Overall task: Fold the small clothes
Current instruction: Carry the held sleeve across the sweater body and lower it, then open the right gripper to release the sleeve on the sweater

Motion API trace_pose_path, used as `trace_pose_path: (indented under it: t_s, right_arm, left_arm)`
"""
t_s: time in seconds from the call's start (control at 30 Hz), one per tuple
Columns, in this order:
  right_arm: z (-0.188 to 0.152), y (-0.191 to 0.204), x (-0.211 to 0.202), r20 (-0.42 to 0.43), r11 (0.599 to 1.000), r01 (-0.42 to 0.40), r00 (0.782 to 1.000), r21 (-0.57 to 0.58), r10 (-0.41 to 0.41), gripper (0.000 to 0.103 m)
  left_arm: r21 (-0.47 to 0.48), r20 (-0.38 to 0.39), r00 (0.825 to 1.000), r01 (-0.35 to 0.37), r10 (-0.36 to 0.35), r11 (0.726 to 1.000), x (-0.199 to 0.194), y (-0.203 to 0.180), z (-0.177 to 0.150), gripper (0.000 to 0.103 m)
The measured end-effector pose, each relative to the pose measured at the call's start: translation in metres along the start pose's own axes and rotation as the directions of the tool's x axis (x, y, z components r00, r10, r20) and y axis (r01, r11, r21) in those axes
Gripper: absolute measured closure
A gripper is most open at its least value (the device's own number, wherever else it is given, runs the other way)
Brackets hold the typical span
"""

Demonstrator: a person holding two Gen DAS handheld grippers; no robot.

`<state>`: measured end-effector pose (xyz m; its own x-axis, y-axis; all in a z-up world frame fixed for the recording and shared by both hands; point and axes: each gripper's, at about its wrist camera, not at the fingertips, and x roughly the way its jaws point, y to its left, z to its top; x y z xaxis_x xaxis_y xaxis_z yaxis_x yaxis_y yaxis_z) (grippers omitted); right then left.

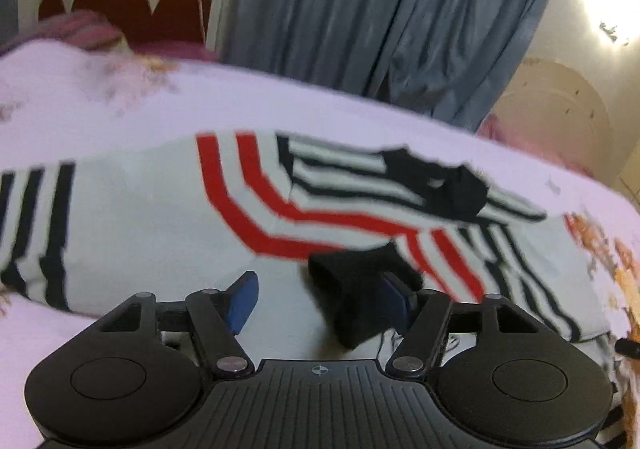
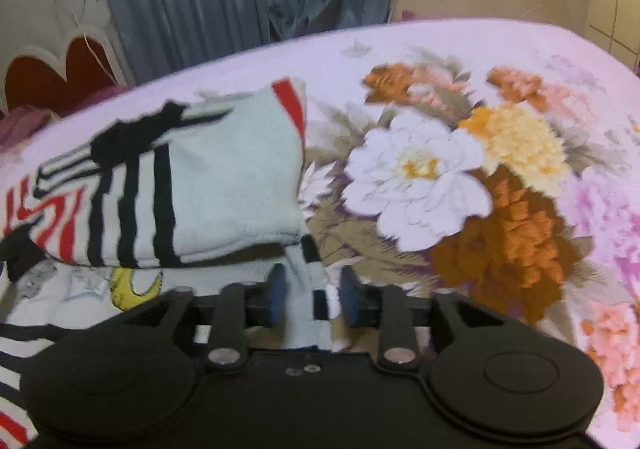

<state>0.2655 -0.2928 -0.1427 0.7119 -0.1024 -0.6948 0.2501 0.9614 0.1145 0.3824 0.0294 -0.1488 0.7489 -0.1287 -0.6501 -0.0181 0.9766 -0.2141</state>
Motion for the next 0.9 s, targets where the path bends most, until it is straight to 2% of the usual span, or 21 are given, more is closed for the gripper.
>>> trace_pose_path:
  t_s: [0.1, 0.23, 0.3, 0.37, 0.47, 0.5, 0.6, 0.67, 0.73, 0.8, 0.9]
  right_arm:
    - [0.016, -0.004, 0.002, 0.042, 1.0, -0.023, 0.999, 0.019, 0.022, 0.062]
    - [0.042, -0.004, 0.035, 0.031, 0.997, -0.041, 0.999, 0.062, 0.039, 0.061]
    - [0.054, -0.003, 0.053, 0.024, 0.995, -0.056, 0.998, 0.077, 0.054, 0.059]
    - [0.063, 0.0, 0.07, 0.019, 0.995, -0.056, 0.998, 0.079, 0.055, 0.055]
    - [0.078, 0.001, 0.095, 0.018, 0.994, -0.054, 0.998, 0.098, 0.053, 0.056]
    - [0.082, -0.001, 0.102, 0.012, 0.99, -0.071, 0.997, 0.122, 0.07, 0.057]
    - [0.097, -0.001, 0.122, 0.005, 0.983, -0.1, 0.995, 0.157, 0.101, 0.075]
    - [0.104, 0.003, 0.131, 0.014, 0.989, -0.055, 0.998, 0.138, 0.053, 0.091]
    - [0.103, 0.0, 0.138, 0.021, 0.991, -0.005, 1.0, 0.132, 0.003, 0.092]
    - [0.097, 0.0, 0.141, 0.031, 0.995, 0.012, 0.999, 0.101, -0.015, 0.093]
    - [0.101, 0.009, 0.129, 0.052, 0.998, 0.05, 0.997, 0.04, -0.052, 0.085]
  left_arm:
    - [0.026, 0.01, 0.997, 0.074, -0.075, 0.997, -0.002, -0.015, 0.009, 0.038]
    - [0.033, -0.012, 0.99, 0.141, -0.14, 0.99, 0.017, -0.041, 0.013, 0.038]
    - [0.045, -0.03, 0.99, 0.136, -0.135, 0.99, 0.029, -0.047, 0.009, 0.038]
    - [0.037, -0.094, 0.991, 0.097, -0.094, 0.995, 0.048, -0.044, 0.002, 0.038]
    - [0.084, -0.076, 0.994, 0.09, -0.084, 0.992, 0.052, -0.041, -0.007, 0.038]
    - [0.099, -0.075, 0.994, 0.087, -0.08, 0.991, 0.051, -0.042, -0.007, 0.038]
    - [0.089, -0.079, 0.994, 0.087, -0.08, 0.992, 0.052, -0.042, -0.008, 0.038]
    - [0.087, -0.081, 0.994, 0.084, -0.077, 0.993, 0.05, -0.041, -0.008, 0.038]
    - [0.092, -0.08, 0.994, 0.084, -0.077, 0.992, 0.052, -0.041, -0.008, 0.038]
    - [0.094, -0.081, 0.994, 0.082, -0.075, 0.992, 0.054, -0.042, -0.008, 0.038]
    - [0.087, -0.081, 0.995, 0.063, -0.056, 0.994, 0.045, -0.046, -0.002, 0.038]
